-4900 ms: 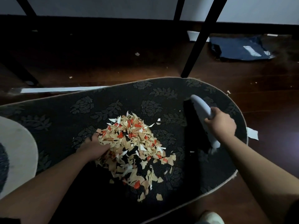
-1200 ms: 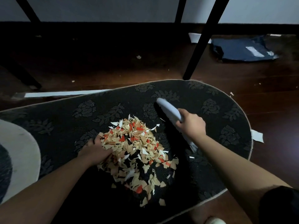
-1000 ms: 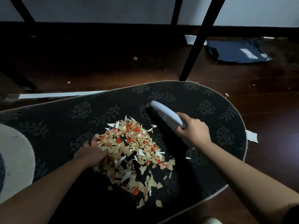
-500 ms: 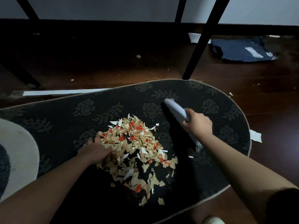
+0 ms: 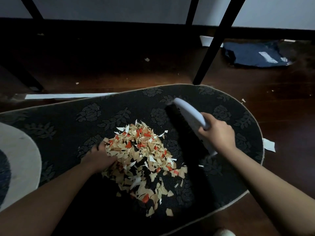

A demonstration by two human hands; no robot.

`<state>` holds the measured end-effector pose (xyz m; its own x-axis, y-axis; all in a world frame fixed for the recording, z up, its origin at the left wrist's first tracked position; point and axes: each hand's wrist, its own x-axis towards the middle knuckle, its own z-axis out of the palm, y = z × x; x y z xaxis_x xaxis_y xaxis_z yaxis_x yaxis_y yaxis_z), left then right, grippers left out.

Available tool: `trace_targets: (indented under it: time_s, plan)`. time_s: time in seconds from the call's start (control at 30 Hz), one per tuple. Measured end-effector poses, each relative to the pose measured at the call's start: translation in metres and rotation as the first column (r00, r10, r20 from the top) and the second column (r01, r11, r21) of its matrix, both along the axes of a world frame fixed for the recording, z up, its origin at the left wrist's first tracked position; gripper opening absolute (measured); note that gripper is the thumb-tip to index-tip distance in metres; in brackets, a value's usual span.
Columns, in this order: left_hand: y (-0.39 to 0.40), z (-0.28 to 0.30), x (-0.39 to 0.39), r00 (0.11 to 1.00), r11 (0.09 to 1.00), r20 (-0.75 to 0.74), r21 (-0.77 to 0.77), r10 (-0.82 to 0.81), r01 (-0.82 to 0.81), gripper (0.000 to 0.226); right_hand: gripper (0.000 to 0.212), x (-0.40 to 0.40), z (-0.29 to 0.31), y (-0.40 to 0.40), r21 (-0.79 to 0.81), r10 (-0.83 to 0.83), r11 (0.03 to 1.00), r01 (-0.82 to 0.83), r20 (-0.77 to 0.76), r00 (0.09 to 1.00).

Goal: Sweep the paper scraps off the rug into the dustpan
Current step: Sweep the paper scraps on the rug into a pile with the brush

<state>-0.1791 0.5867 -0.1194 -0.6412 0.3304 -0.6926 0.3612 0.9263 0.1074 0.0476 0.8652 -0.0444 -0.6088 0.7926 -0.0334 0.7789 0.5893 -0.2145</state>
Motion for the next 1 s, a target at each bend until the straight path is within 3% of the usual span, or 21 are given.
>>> trace_targets:
  time_s: [0.2,0.33,0.57,0.73,0.87,1.0]
  plan:
    - [0.000,0.002,0.000,1.000,1.000,0.007,0.008,0.001,-0.001,0.091,0.041,0.005,-0.018,0.022,-0.048,-0.152,0.987,0.155,0.054,0.987]
    - [0.000,0.003,0.000,1.000,1.000,0.004,0.007,0.007,-0.007,0.091,0.047,-0.021,-0.029,0.007,-0.083,-0.013,0.996,0.023,0.122,0.992]
    - [-0.001,-0.001,-0.001,1.000,1.000,0.000,0.006,0.008,-0.008,0.092,0.048,-0.020,-0.019,-0.009,-0.103,0.160,0.983,-0.152,0.075,0.984]
    - [-0.001,0.000,0.000,1.000,1.000,-0.017,-0.004,-0.002,0.002,0.090,0.048,0.005,-0.005,-0.004,-0.061,0.034,0.997,-0.039,-0.077,0.996]
    - [-0.002,0.002,0.000,1.000,1.000,-0.019,-0.004,0.001,-0.001,0.090,0.043,0.004,-0.003,0.023,0.021,-0.125,0.992,0.126,-0.005,0.992]
    - [-0.002,0.002,-0.001,1.000,1.000,-0.015,0.006,0.000,0.000,0.091,0.038,-0.001,-0.012,0.030,-0.062,-0.180,0.981,0.184,0.066,0.981]
